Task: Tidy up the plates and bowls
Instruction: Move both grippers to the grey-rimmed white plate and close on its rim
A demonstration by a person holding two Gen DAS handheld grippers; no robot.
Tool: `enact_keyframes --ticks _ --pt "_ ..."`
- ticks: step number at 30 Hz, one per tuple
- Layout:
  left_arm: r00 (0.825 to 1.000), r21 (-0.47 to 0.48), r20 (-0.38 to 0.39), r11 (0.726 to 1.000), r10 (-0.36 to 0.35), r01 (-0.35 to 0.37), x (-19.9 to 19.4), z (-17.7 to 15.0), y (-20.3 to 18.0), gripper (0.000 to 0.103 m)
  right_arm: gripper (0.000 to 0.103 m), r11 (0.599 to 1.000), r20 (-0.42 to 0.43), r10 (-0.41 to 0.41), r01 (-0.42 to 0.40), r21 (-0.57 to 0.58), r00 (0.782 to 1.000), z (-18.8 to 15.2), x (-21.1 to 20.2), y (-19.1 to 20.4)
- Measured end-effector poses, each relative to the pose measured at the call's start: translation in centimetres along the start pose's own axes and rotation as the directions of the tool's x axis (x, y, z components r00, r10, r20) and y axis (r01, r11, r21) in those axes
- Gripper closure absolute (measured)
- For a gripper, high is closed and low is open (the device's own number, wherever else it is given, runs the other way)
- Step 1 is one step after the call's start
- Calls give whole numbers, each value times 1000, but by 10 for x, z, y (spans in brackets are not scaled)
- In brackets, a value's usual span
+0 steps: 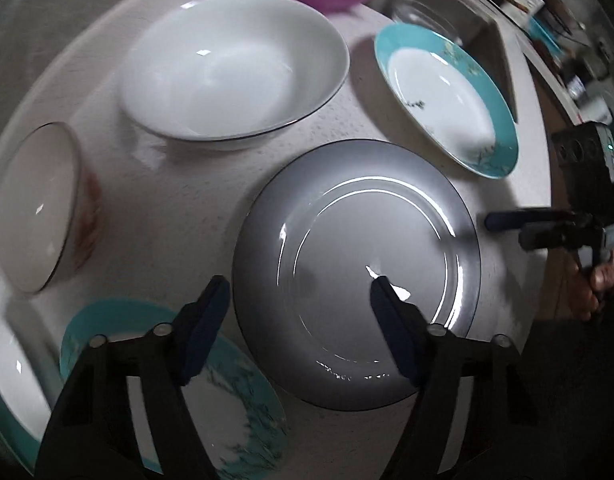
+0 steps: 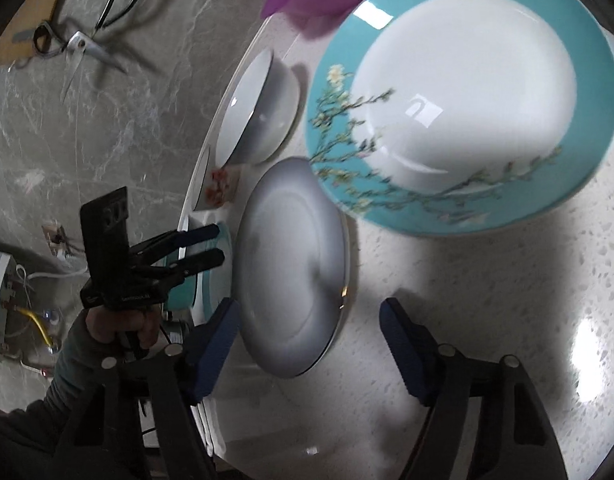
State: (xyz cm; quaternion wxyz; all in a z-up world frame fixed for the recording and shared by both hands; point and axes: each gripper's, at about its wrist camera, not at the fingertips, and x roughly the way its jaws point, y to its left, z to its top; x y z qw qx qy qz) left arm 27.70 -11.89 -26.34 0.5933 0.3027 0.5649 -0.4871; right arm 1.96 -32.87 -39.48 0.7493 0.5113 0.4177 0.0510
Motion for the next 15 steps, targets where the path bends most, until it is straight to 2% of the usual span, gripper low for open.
enact_keyframes --ticks 2,5,7,9,11,15 --pt "998 17 -33 999 -49 50 11 9 8 41 28 1000 11 5 -5 12 1000 1 2 -1" --pt "995 51 -62 995 -83 86 20 16 12 41 30 1000 27 0 -1 24 1000 -3 6 1" --pt "994 61 -66 994 -83 87 23 22 17 41 32 999 33 8 -9 30 999 -7 8 2" --pt "997 60 -52 997 -49 52 20 27 23 41 33 999 39 15 -16 32 999 -10 8 3" --pt "997 51 -38 996 -65 67 16 28 26 41 33 999 44 21 -23 31 999 -12 8 4" --pt "994 44 -81 996 -69 73 28 27 25 41 34 1000 35 27 -27 12 999 -11 13 10"
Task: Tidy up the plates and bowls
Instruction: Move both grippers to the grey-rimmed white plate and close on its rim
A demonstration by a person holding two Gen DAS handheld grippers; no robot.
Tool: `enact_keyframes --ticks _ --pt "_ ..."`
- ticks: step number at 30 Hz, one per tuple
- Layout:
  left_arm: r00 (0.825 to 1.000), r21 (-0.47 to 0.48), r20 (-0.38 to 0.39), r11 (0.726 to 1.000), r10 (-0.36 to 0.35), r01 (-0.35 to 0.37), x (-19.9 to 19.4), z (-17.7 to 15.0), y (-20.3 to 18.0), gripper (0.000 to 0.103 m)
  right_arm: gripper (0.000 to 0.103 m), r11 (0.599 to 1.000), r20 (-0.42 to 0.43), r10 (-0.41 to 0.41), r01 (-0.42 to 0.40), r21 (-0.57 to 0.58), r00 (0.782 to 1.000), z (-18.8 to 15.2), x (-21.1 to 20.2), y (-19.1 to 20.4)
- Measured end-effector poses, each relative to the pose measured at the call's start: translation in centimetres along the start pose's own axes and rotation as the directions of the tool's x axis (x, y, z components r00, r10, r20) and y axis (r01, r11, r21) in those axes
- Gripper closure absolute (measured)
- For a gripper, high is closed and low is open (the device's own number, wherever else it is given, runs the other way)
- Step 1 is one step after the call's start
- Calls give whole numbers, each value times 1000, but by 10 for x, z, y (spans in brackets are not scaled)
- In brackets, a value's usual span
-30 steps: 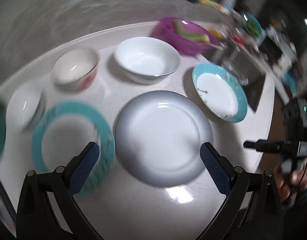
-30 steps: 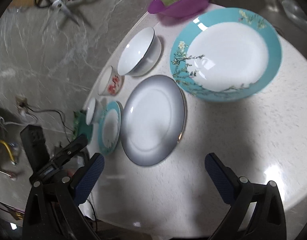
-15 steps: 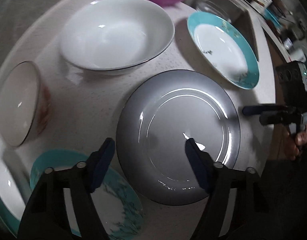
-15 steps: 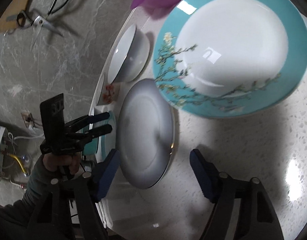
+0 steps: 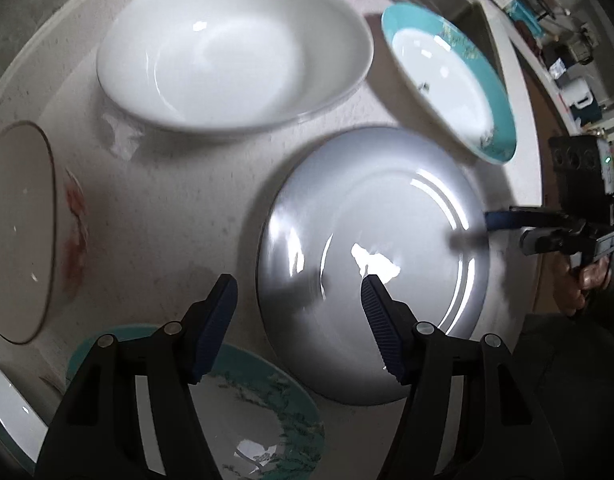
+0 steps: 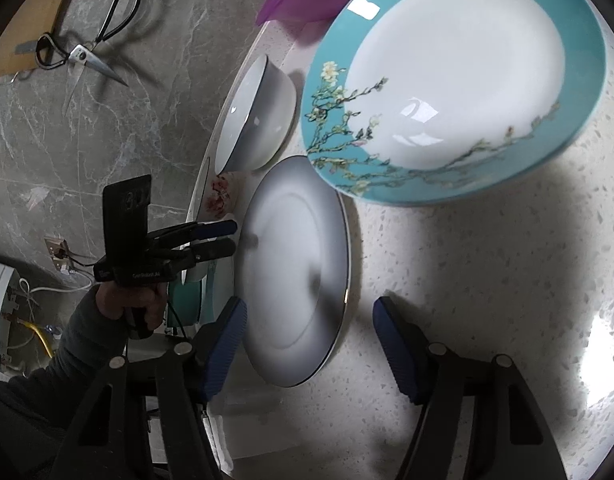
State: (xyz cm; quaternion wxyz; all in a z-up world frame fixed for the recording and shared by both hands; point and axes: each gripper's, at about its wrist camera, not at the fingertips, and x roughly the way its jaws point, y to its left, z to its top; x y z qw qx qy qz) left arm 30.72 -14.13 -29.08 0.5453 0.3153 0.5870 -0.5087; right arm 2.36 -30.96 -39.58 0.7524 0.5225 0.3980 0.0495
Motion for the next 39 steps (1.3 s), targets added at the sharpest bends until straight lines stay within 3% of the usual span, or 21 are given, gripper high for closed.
enact_keyframes --ticks 2,6,12,18,24,26,29,33,39 --pt "999 0 -21 1000 -24 24 4 -4 0 41 35 1000 -9 3 -3 -7 1000 -1 4 3" --pt "998 7 -37 998 -56 56 14 -3 -4 42 47 1000 -35 -8 8 -12 999 -3 13 8" --pt "997 10 -37 997 -70 71 12 8 -4 42 47 1000 -13 -11 11 3 1000 0 14 10" --pt "999 3 -15 999 -35 35 26 11 -19 42 48 1000 17 -19 19 6 1000 5 15 10" --pt "999 -6 -4 999 -33 33 30 16 -22 43 50 995 27 -5 3 98 1000 11 17 4" --pt "1000 -32 12 999 -23 24 25 13 -13 51 57 993 33 -21 17 116 999 12 17 2" --pt "1000 -71 19 997 11 -10 19 10 1 70 91 983 21 -92 88 162 995 15 17 -5" --pt "1000 -64 12 998 26 -25 20 12 1 74 92 980 5 -108 106 168 994 17 18 -5" --pt "1000 -97 -7 995 -23 22 20 12 8 74 91 982 -4 -102 102 161 995 19 20 -5"
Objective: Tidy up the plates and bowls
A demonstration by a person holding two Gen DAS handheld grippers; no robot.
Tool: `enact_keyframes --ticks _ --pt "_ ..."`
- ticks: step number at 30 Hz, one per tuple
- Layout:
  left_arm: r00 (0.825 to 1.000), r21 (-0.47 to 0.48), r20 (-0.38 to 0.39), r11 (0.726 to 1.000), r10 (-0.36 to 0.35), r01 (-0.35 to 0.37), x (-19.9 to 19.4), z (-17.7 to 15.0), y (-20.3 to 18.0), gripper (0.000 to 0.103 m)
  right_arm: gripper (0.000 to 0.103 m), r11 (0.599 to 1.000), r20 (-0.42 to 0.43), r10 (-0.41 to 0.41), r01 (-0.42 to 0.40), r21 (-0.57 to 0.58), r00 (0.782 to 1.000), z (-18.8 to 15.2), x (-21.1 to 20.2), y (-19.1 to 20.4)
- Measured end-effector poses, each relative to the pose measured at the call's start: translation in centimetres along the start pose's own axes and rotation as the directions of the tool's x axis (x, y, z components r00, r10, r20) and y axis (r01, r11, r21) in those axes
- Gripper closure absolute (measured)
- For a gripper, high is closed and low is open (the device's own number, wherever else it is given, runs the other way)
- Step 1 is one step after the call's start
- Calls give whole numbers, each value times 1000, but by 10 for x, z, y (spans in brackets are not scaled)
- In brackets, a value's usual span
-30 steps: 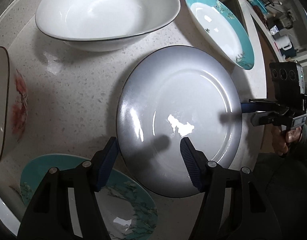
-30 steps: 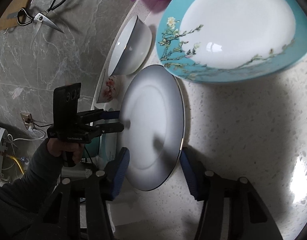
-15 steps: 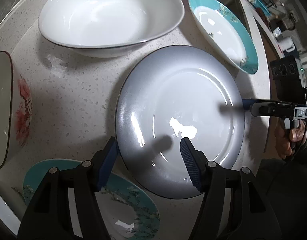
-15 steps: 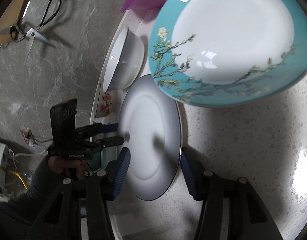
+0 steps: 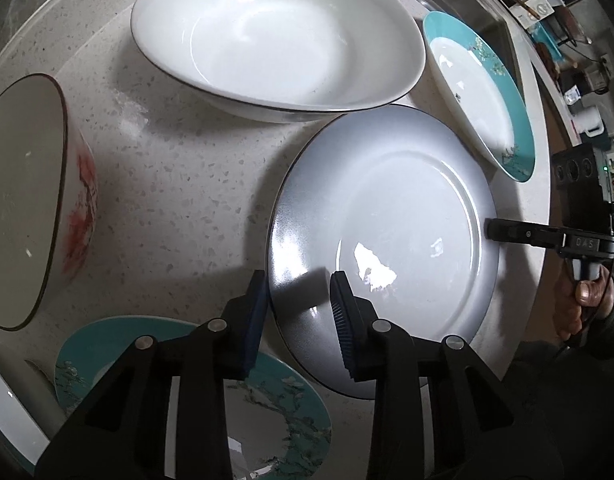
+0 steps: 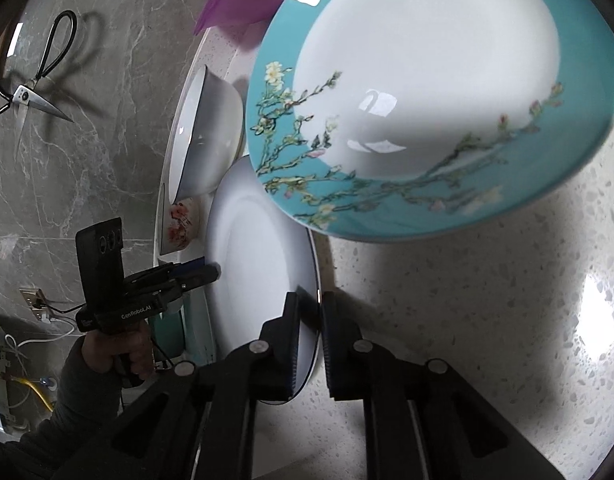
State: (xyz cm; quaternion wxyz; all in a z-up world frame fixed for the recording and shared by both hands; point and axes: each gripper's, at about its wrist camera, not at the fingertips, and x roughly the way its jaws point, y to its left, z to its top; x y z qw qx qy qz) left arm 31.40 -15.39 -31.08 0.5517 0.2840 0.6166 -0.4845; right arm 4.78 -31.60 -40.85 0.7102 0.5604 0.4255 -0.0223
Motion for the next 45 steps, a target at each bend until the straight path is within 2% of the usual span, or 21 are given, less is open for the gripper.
enact_keyframes --ticks 6,19,33,40,45 --pt "1000 22 2 1000 10 -10 0 -5 -5 77 90 999 -5 -30 30 -28 1000 0 -1 3" --pt "1000 -6 13 1000 10 -10 1 -17 -18 78 89 996 -13 -48 47 -71 999 -2 -7 16" --pt "999 14 36 1000 19 -20 -20 -52 -78 79 88 995 33 -66 68 -77 997 -28 -43 21" --pt "999 -44 47 999 22 -20 -27 -88 -104 79 88 993 -46 -79 74 -94 996 -47 -54 19" --pt "998 -166 56 986 30 -21 -27 -129 -114 79 87 987 -143 -77 55 -152 987 -47 -51 21"
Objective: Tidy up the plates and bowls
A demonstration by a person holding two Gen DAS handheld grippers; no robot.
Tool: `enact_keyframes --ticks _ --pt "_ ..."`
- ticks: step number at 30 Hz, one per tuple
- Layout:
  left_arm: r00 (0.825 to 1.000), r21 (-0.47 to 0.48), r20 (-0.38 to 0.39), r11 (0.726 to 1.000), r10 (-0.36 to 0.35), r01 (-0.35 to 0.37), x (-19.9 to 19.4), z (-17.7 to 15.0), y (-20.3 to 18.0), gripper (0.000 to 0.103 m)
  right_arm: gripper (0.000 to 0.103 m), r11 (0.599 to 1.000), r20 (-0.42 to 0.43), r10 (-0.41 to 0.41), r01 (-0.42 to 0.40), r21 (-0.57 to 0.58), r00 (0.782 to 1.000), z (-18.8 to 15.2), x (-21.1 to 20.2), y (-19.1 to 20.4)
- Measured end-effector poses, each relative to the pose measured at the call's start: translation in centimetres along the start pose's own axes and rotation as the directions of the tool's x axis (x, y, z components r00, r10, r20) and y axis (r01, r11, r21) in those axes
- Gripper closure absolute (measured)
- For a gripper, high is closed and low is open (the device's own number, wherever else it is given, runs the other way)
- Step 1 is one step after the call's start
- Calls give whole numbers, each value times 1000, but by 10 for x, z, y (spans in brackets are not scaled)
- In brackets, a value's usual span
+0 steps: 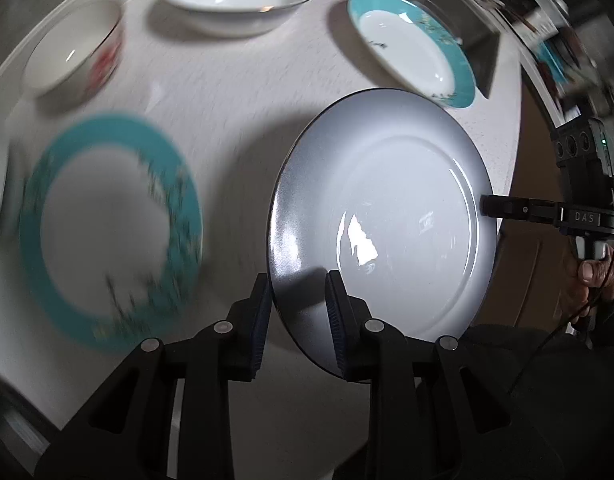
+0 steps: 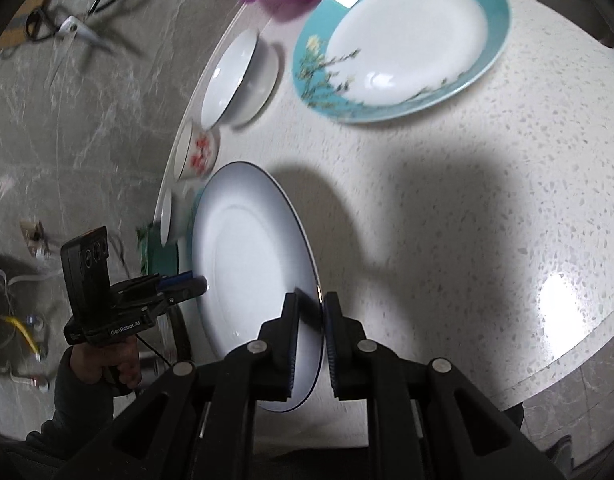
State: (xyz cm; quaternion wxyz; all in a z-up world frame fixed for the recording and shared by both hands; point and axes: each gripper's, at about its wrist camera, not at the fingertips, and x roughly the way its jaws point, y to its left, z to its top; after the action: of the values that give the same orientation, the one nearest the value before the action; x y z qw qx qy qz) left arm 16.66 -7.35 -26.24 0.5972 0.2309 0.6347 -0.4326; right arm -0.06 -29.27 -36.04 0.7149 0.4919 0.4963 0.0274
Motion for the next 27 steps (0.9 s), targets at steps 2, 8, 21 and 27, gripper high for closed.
enact_keyframes --ticks 2,8,21,27 --pt "1000 -62 11 998 10 -10 0 -19 -1 79 87 999 -47 8 -9 -36 999 1 5 3" --pt "999 -228 37 974 19 -10 2 -73 1 79 87 992 -160 4 -25 -125 987 3 27 14" --pt "997 -416 62 909 51 -21 20 -130 34 79 87 967 -288 -34 -42 -253 957 4 82 34" --pt "997 -446 60 895 53 -21 26 -145 50 79 87 963 -310 -52 -34 -266 949 3 98 36"
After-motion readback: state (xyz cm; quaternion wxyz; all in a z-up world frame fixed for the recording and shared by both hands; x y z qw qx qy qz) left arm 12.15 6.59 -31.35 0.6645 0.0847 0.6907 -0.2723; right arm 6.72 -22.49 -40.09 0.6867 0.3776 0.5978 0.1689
